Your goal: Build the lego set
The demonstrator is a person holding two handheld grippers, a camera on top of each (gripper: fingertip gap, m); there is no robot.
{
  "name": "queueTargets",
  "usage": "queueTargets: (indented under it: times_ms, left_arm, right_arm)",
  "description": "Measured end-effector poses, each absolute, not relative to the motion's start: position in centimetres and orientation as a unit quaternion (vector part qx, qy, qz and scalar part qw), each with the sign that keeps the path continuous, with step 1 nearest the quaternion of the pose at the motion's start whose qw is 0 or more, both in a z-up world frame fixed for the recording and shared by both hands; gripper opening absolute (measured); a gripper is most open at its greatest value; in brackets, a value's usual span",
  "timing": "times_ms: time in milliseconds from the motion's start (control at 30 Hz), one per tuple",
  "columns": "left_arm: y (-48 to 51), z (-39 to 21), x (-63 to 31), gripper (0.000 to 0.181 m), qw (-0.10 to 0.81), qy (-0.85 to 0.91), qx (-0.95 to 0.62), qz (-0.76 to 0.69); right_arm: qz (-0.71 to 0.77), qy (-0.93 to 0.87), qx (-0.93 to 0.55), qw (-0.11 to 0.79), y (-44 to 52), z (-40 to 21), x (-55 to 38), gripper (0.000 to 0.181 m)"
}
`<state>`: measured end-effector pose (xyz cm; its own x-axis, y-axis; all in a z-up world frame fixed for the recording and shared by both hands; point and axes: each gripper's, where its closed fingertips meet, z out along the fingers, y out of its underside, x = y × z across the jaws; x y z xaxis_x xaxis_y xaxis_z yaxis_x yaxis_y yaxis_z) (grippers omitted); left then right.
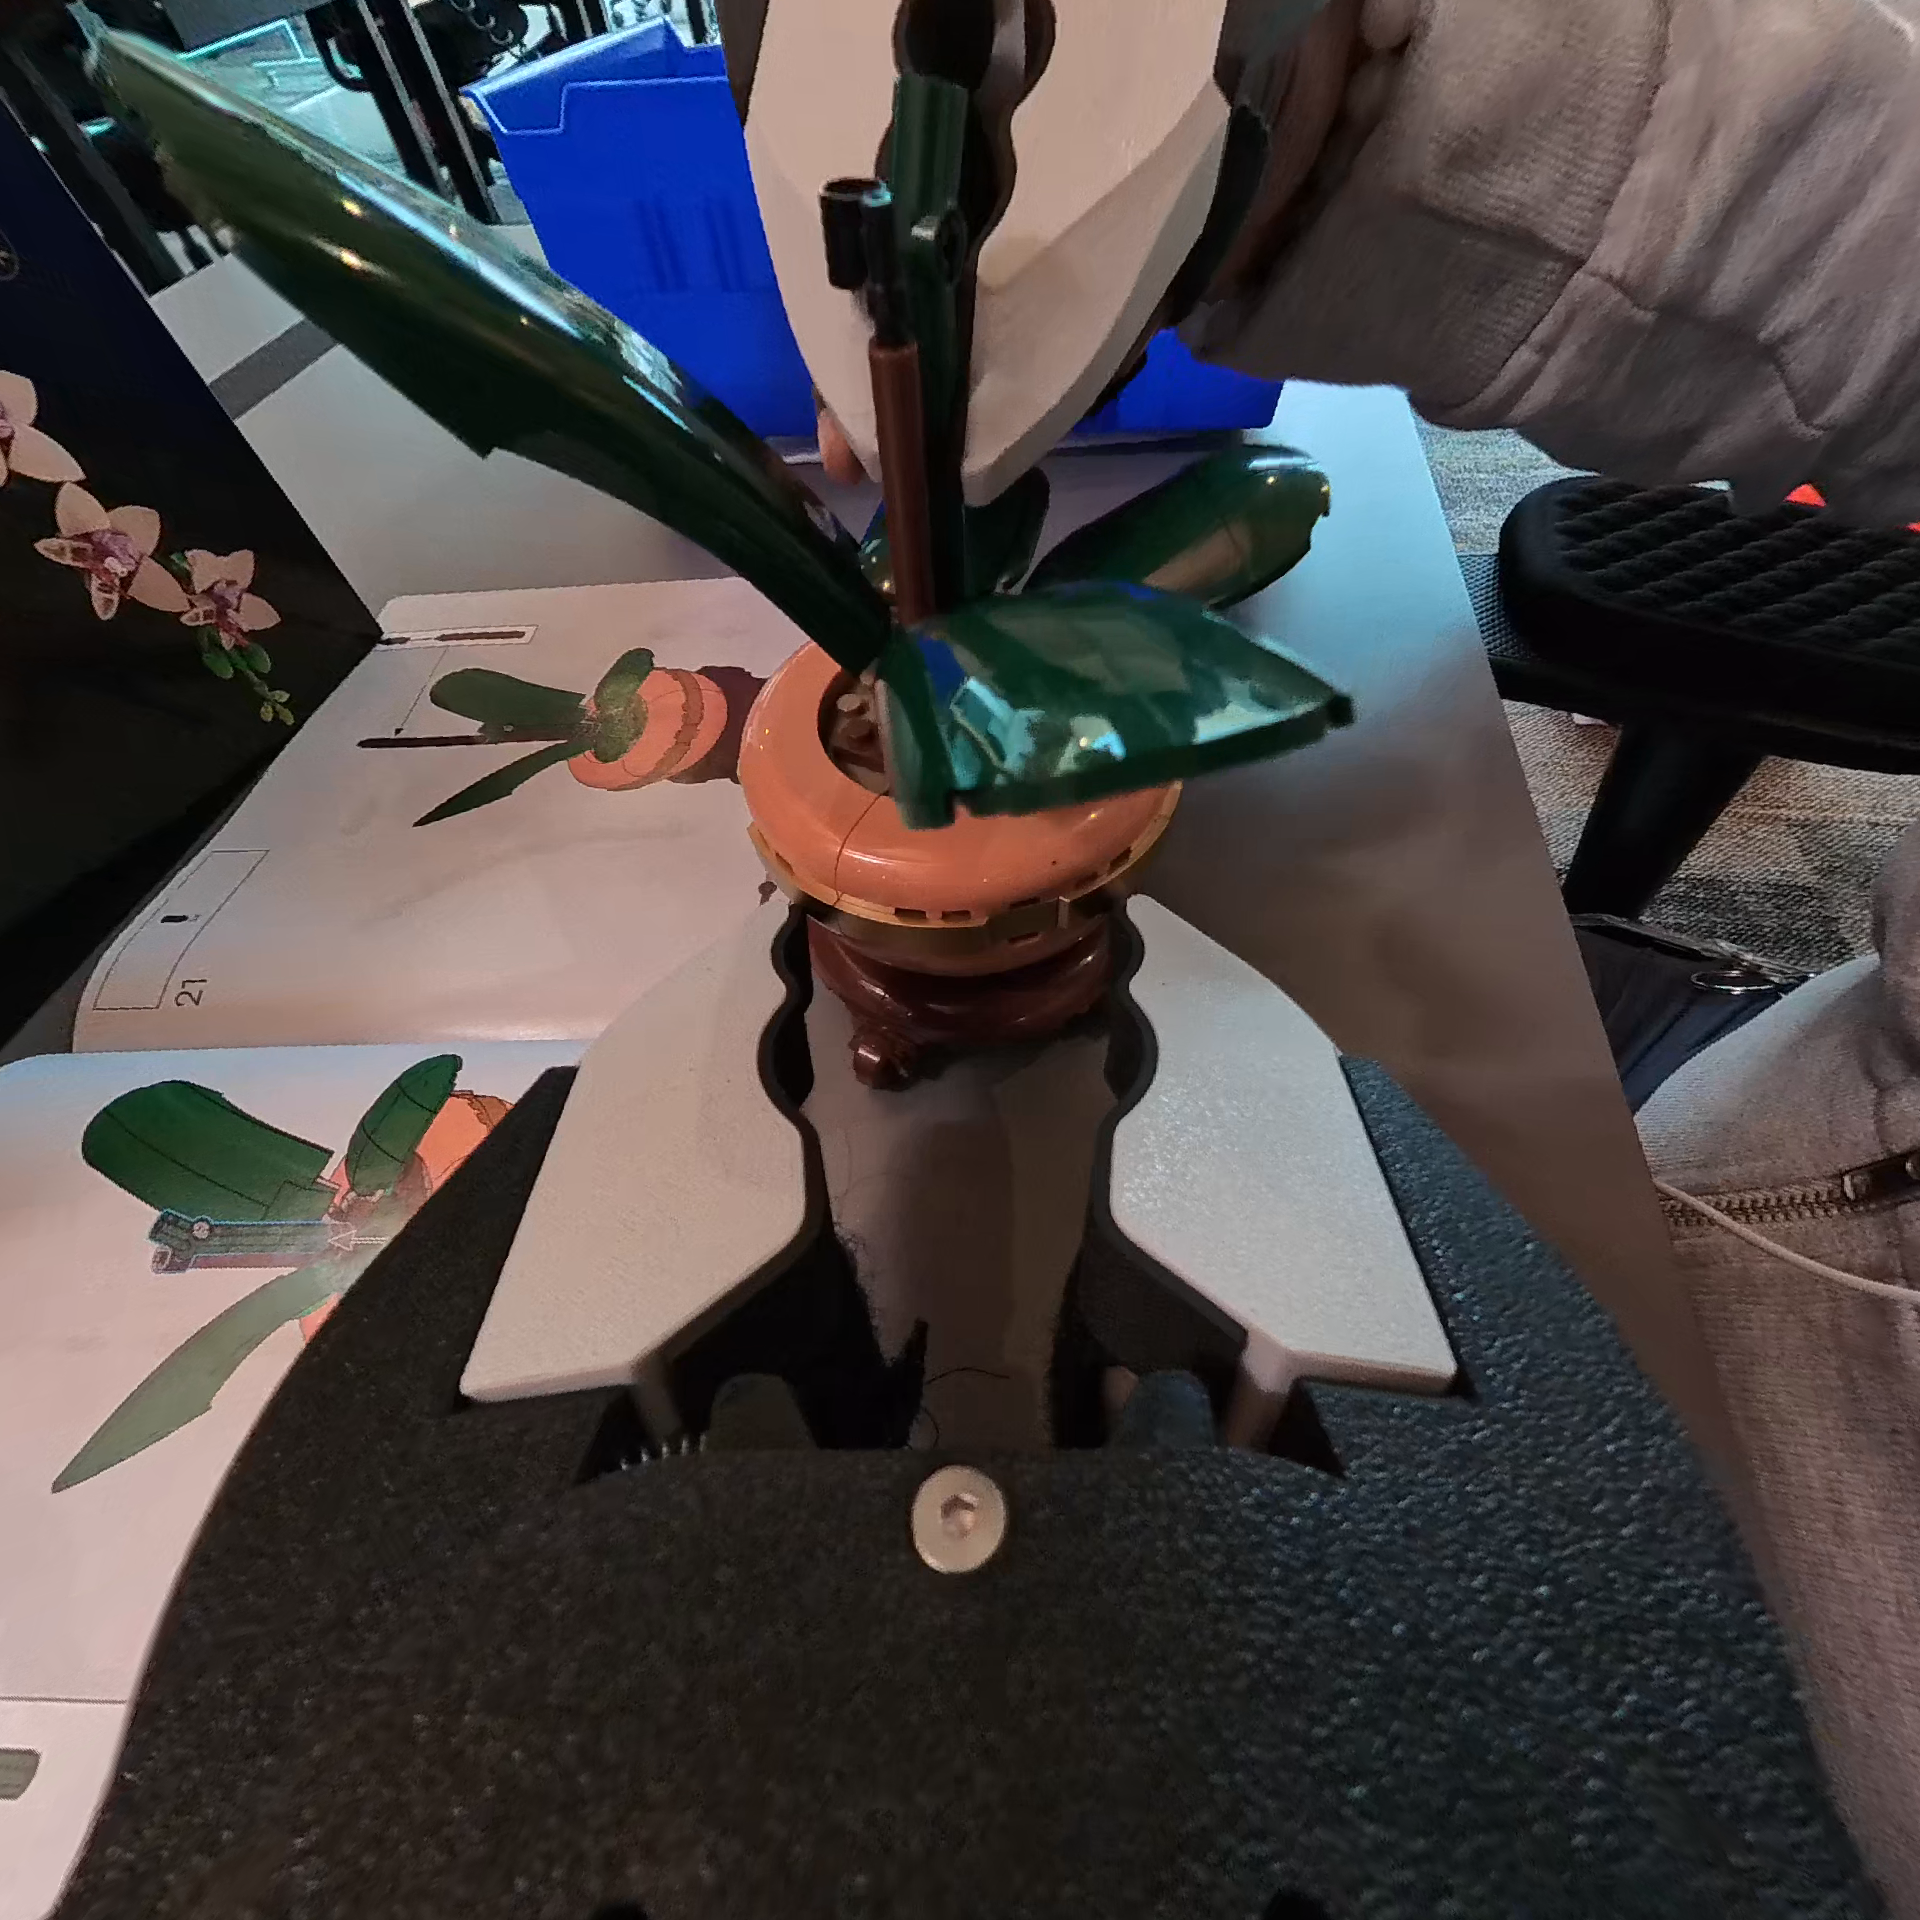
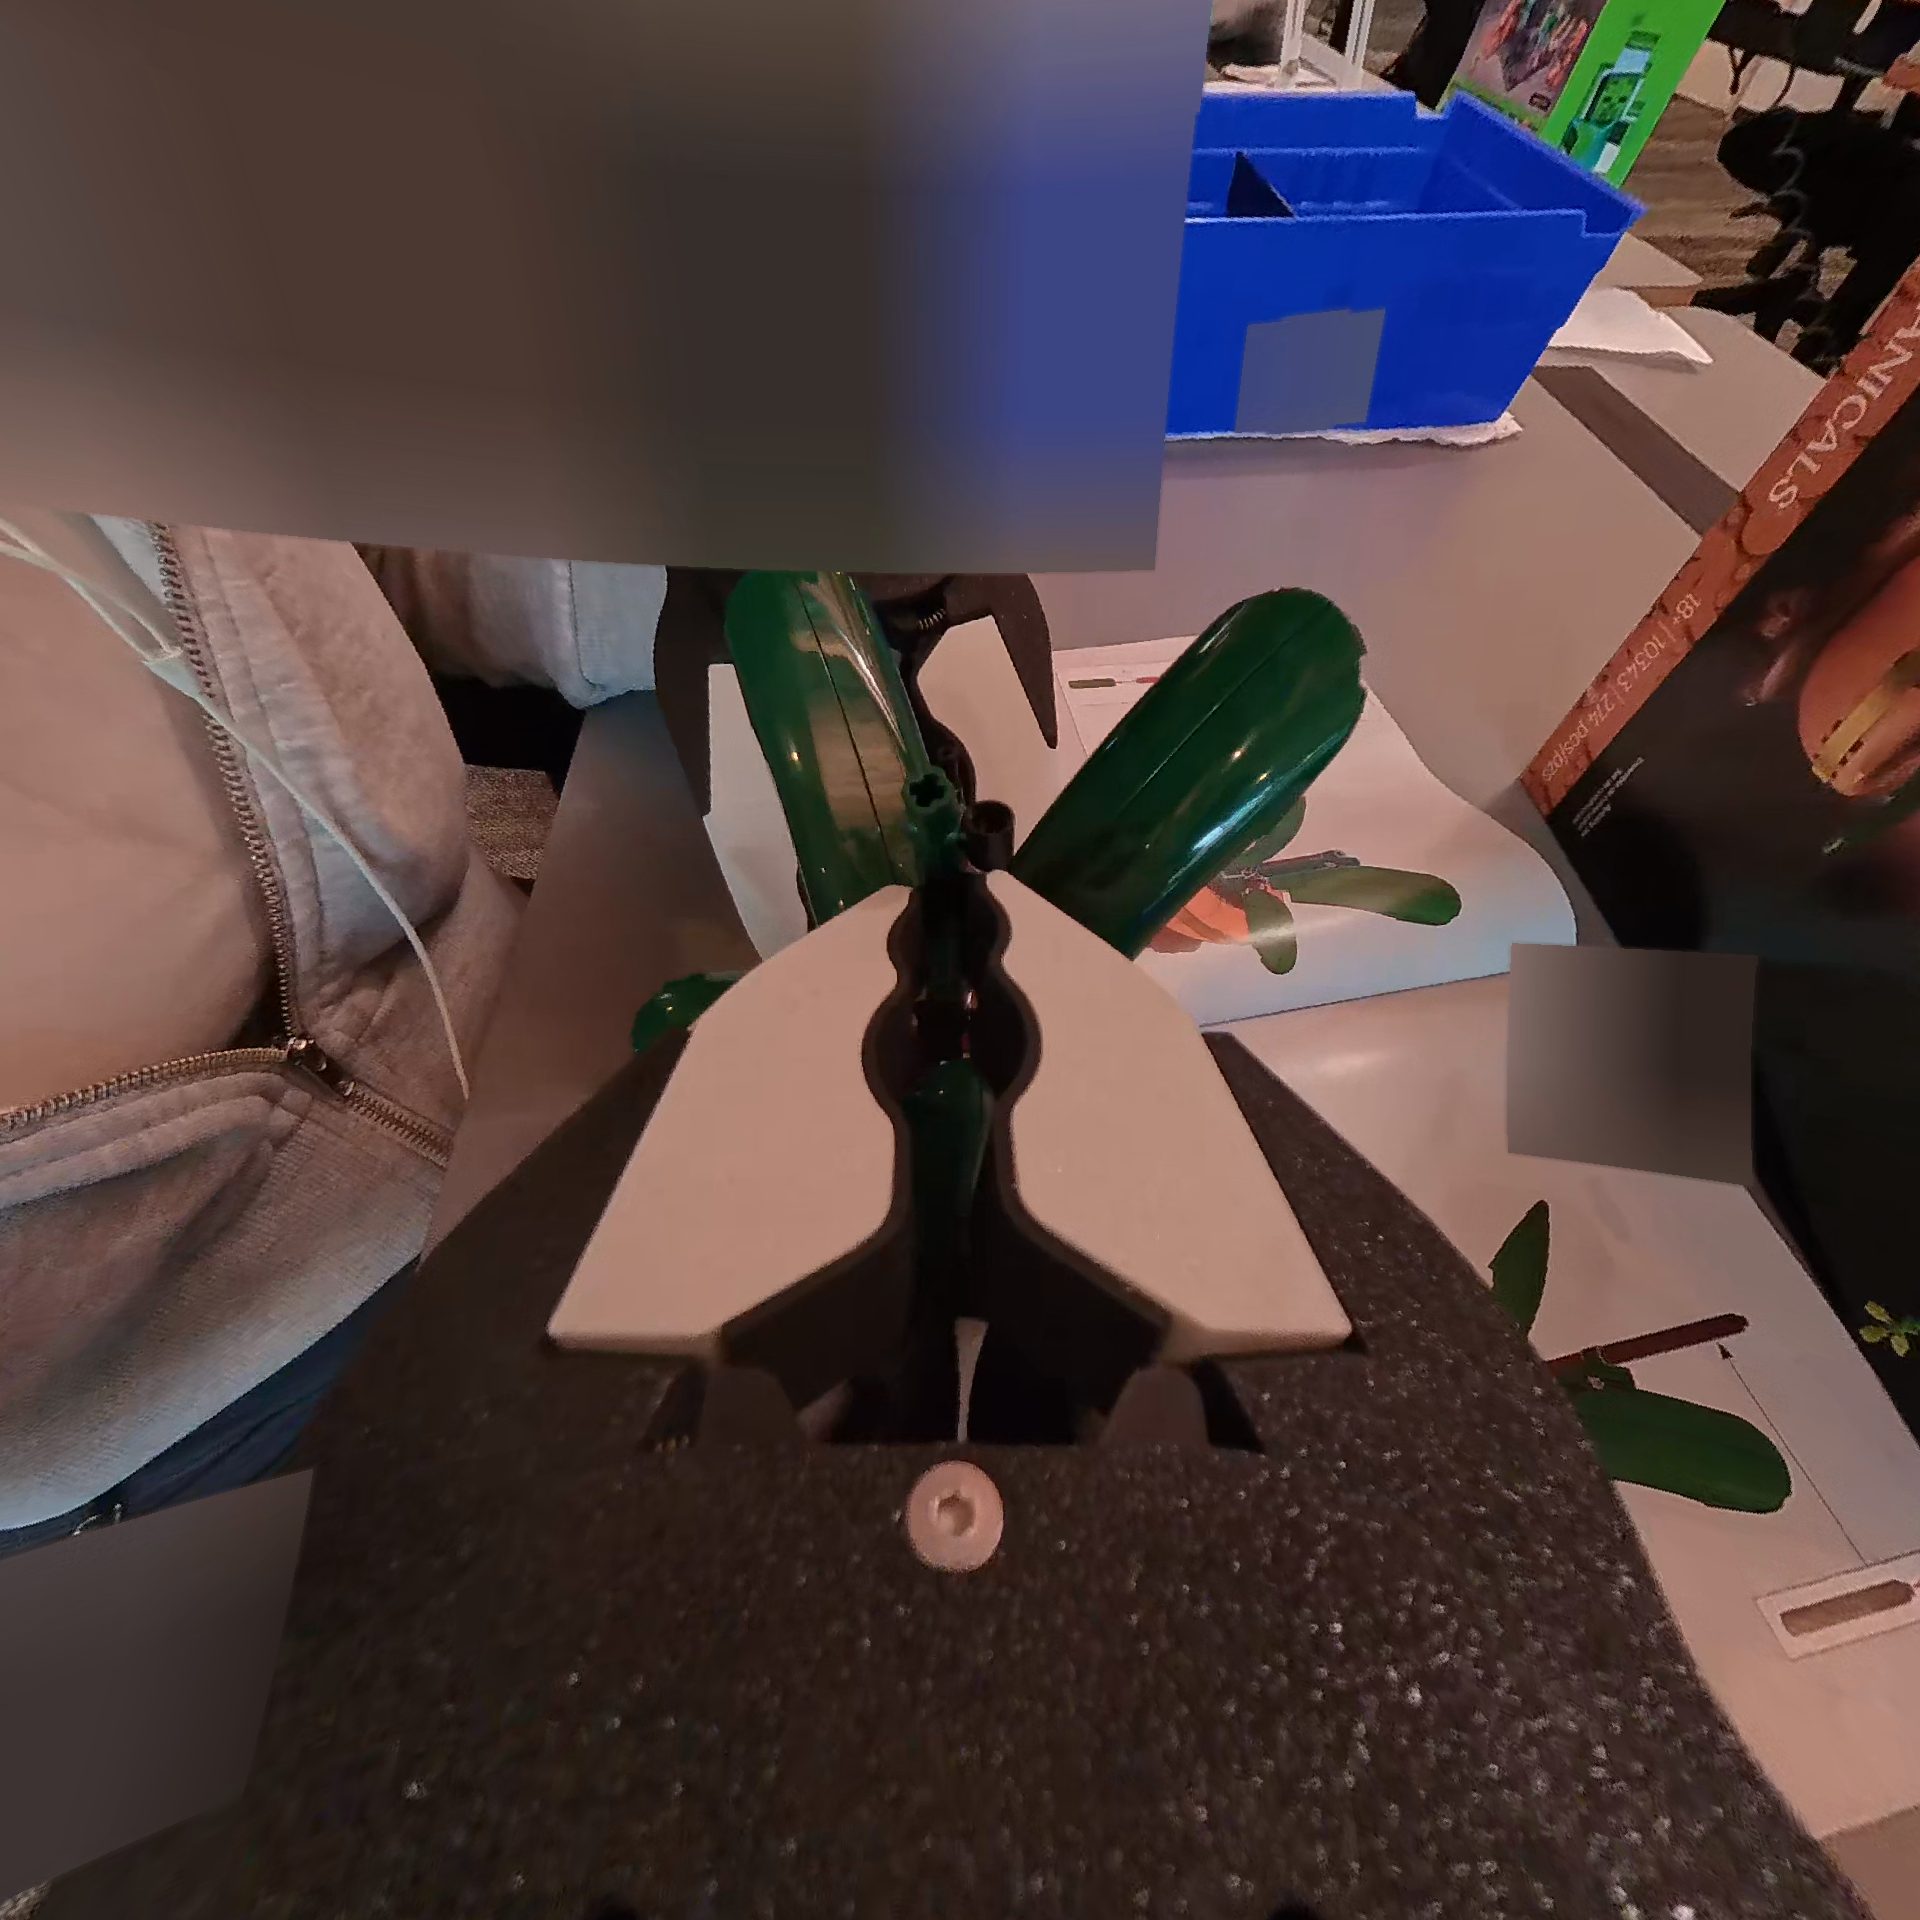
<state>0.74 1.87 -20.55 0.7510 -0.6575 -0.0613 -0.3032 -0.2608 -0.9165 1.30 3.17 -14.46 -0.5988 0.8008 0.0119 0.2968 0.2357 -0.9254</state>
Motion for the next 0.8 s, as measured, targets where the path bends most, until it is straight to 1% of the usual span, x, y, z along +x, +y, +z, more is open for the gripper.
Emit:
queueTargets:
  times_ms: [200, 333, 367, 400, 433, 567, 633, 733, 800]
  left_arm:
    - [1.9, -20.6, 0.8, 0.054, 0.523, 0.312, -0.776, -0.164]
    - [1.9, -20.6, 0.7, 0.054, 0.523, 0.311, -0.776, -0.163]
    - [1.9, -20.6, 0.7, 0.054, 0.525, 0.311, -0.775, -0.164]
    - [1.8, -20.6, 0.7, 0.054, 0.526, 0.31, -0.775, -0.165]
    - [1.8, -20.6, 0.7, 0.054, 0.525, 0.31, -0.775, -0.165]
    - [1.8, -20.5, 0.6, 0.054, 0.529, 0.312, -0.773, -0.161]
    - [1.8, -20.4, 0.6, 0.054, 0.533, 0.31, -0.771, -0.159]
    - [1.7, -20.2, 0.4, 0.054, 0.539, 0.307, -0.768, -0.158]
    - [1.5, -20.1, 0.2, 0.054, 0.542, 0.306, -0.767, -0.158]
  right_arm:
    - [0.506, -0.738, -0.373, 0.247, 3.2, -14.5, 1.4, 0.006]
    - [0.511, -0.73, -0.367, 0.265, 3.2, -14.3, 1.4, 0.008]
    - [0.505, -0.734, -0.367, 0.266, 3.3, -14.5, 1.5, 0.023]
    - [0.505, -0.733, -0.37, 0.267, 3.3, -14.6, 1.6, 0.03]
    - [0.515, -0.725, -0.369, 0.271, 3.2, -14.2, 1.7, 0.035]
    - [0.53, -0.693, -0.368, 0.32, 3.7, -12.7, 1.9, 0.035]
    - [0.533, -0.685, -0.365, 0.338, 3.7, -12.3, 2.0, 0.029]
    - [0.531, -0.685, -0.357, 0.349, 3.3, -11.9, 1.9, 0.029]
    - [0.525, -0.686, -0.359, 0.353, 3.2, -11.9, 1.7, 0.031]
